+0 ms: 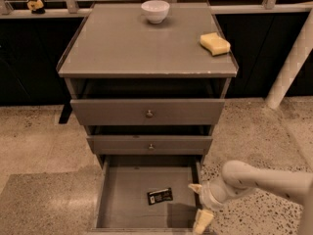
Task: Pick rxbar chocolate from bottom drawer and place on counter
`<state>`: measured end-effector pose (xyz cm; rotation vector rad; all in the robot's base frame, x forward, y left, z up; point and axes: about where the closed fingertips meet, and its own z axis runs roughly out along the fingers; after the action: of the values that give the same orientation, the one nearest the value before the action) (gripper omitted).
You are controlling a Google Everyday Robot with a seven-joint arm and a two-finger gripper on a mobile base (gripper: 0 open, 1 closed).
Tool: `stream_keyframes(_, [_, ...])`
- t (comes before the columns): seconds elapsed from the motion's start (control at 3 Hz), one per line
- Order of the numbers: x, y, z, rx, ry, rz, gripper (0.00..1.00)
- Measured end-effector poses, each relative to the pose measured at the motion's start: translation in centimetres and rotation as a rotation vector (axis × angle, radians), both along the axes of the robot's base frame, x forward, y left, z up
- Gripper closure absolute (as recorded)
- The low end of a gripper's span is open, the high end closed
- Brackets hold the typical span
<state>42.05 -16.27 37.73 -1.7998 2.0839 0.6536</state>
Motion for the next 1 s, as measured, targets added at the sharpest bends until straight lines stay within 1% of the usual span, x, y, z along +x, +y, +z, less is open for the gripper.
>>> stream_keyframes(0.33, [5.6, 5.1, -2.8, 0.03, 0.004, 0.108, 0.0])
stream_keyframes(0.67, [10.3, 9.0, -4.6, 0.104, -0.014, 0.134, 0.0])
stream_keyframes(1.0, [12.3, 8.8, -4.3, 0.105, -0.044, 0.114, 0.0])
